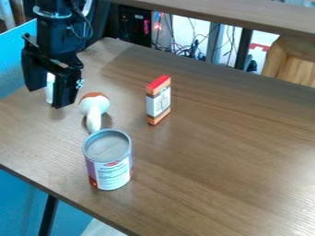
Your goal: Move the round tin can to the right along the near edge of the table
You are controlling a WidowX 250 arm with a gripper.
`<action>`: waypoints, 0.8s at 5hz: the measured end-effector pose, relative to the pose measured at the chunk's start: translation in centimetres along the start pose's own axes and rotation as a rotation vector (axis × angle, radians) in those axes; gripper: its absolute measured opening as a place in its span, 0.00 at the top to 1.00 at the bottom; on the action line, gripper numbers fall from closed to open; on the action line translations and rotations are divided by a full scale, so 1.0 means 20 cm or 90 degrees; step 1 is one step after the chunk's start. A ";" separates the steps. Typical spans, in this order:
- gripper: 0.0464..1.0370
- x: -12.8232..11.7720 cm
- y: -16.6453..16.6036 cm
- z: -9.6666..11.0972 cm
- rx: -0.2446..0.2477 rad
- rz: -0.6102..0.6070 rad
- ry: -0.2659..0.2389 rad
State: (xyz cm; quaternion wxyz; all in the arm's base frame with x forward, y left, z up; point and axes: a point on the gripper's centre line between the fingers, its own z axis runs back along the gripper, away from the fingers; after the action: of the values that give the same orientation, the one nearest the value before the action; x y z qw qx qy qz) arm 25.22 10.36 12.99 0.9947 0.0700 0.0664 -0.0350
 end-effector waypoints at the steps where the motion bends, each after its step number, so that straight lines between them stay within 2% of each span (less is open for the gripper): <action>1: 0.04 0.00 -0.01 -0.04 -0.009 -0.003 0.017; 3: 0.04 0.04 -0.26 -0.10 -0.062 -0.055 0.022; 4: 0.04 0.06 -0.28 -0.19 -0.062 -0.049 0.061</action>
State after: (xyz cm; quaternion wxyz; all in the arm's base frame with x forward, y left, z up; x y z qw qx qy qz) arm 25.47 5.22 8.35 0.9906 0.0208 0.1180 -0.0666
